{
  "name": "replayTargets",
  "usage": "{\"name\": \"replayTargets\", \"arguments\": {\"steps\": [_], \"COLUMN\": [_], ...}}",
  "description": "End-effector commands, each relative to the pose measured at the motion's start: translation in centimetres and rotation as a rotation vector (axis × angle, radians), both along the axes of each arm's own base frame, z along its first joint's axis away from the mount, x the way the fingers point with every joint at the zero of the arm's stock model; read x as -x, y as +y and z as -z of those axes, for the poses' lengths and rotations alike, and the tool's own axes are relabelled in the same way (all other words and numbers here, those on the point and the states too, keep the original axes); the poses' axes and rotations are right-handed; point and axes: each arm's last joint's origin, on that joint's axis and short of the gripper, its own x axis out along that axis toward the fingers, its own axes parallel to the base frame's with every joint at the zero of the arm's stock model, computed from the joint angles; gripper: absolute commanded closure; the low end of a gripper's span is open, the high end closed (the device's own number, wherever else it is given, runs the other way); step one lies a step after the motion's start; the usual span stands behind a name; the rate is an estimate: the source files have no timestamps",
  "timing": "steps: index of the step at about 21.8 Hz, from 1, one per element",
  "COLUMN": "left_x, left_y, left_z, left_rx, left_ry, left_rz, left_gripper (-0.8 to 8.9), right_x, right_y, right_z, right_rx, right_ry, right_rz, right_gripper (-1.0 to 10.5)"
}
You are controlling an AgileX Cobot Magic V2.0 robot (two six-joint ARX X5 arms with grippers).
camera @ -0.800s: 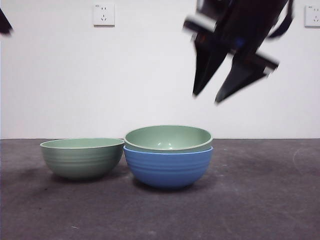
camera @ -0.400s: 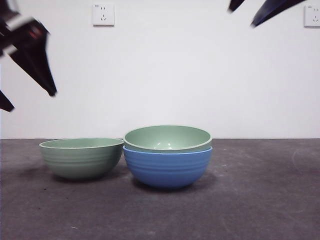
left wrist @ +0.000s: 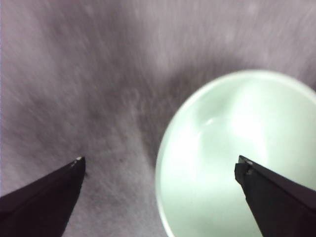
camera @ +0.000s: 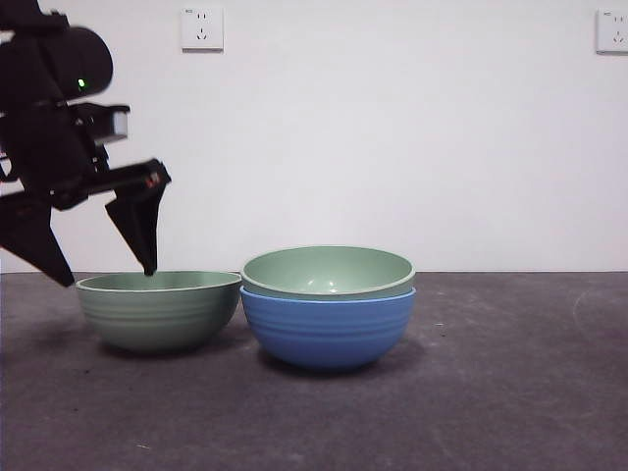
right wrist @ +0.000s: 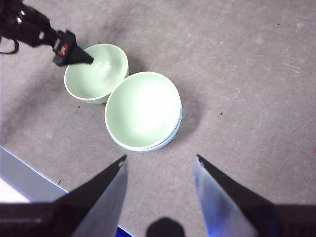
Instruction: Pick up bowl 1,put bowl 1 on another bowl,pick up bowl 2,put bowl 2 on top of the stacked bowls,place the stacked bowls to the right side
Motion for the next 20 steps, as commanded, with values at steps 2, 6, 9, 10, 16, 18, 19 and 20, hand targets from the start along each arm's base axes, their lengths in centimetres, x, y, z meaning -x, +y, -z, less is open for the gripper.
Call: {"name": "replayTargets", "arguments": {"steps": [2, 6, 9, 10, 16, 18, 19, 20], "left_x": [0.0, 0.2, 0.4, 0.4, 0.5, 0.5, 0.5, 0.7], "left_y": [-0.2, -0.4, -0.5, -0.5, -0.7, -0.6, -0.6, -0.6], "left_z": [0.5, 0.5, 0.7, 0.7, 0.7, 0.5, 0.1, -0.6], "left_rx": [0.003, 0.004, 0.0, -0.001, -0.004, -0.003, -0.002, 0.002], "left_ry": [0.023, 0.038, 0.058, 0.064, 0.066, 0.063, 0.058, 0.039], "left_rz": [0.002, 0.01, 0.016, 0.016, 0.02, 0.018, 0.018, 0.019], "left_gripper": [5.84, 7.4, 7.64, 7.64, 8.21, 8.21, 8.21, 8.21], "right_x": [0.0, 0.0, 0.0, 0.0, 0.0, 0.0, 0.0, 0.0], "right_y": [0.0, 0.0, 0.0, 0.0, 0.0, 0.0, 0.0, 0.0], "right_z": [0.0, 0.0, 0.0, 0.0, 0.0, 0.0, 0.0, 0.0], "right_rx": [-0.001, -0.002, -0.001, -0.001, -0.002, -0.001, -0.001, -0.001], "right_ry": [-0.002, -0.003, -0.003, -0.003, -0.003, -0.002, -0.002, -0.002], "right_rz": [0.004, 0.004, 0.004, 0.004, 0.004, 0.004, 0.004, 0.004], "right_gripper": [7.2, 7.2, 7.2, 7.2, 7.2, 7.2, 7.2, 7.2]}}
